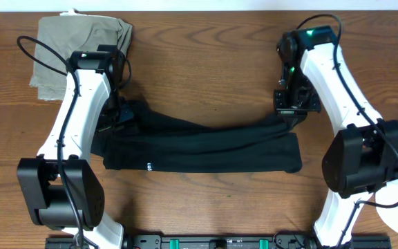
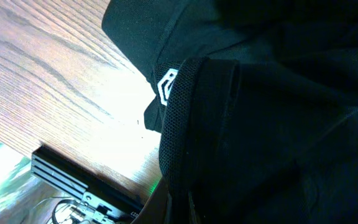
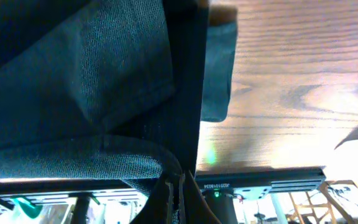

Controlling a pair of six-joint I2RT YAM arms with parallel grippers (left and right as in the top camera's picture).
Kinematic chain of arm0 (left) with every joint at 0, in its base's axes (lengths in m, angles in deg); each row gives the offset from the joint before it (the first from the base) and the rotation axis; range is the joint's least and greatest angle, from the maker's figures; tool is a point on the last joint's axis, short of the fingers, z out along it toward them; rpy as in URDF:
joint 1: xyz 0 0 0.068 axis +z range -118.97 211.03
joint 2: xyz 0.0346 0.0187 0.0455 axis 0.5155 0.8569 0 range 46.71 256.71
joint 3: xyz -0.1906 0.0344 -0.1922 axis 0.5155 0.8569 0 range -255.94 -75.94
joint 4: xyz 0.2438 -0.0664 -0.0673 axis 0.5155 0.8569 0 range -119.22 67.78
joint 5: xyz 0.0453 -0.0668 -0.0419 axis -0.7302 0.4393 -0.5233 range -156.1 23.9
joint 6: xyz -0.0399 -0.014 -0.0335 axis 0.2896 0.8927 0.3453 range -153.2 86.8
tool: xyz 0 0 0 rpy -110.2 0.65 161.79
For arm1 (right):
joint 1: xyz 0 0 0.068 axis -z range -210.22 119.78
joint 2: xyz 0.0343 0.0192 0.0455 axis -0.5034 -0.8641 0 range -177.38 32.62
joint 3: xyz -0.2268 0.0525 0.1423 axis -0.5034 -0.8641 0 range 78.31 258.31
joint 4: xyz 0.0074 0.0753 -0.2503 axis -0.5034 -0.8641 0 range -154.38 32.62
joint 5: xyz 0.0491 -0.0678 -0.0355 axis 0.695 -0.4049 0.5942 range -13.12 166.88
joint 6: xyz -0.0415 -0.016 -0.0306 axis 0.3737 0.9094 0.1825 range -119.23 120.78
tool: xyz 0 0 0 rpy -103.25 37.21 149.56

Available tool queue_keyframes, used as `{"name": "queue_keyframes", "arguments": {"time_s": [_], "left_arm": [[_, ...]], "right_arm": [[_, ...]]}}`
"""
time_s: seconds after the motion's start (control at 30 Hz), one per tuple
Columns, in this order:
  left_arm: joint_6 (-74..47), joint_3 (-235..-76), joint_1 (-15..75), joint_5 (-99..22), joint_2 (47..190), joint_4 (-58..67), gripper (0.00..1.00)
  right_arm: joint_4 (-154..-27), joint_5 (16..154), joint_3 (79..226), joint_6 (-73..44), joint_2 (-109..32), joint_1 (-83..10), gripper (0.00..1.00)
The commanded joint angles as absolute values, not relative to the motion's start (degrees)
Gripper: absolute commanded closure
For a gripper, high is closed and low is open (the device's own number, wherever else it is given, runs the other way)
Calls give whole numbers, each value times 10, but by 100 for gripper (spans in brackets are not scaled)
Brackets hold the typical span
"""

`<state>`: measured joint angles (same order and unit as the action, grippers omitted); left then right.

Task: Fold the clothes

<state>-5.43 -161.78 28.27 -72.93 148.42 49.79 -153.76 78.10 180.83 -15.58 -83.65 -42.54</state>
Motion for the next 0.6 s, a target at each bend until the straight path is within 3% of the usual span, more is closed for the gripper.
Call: {"name": "queue_keyframes", "arguments": {"time_s": [0.0, 0.3, 0.33, 0.57], "left_arm": [[-66, -1615, 285, -743, 1478, 499, 93], [-78, -1615, 285, -743, 1479, 499, 83], [-81, -1615, 285, -743, 1479, 499, 78], [-81, -1615, 285, -743, 1479, 499, 77]], "right_arm": [[-1526, 769, 1780, -177, -822, -430, 99], [-1515, 773, 1765, -179, -820, -431, 99], [-1517, 773, 1765, -179, -820, -431, 99], [-1534, 773, 1764, -179, -820, -456, 99]]}}
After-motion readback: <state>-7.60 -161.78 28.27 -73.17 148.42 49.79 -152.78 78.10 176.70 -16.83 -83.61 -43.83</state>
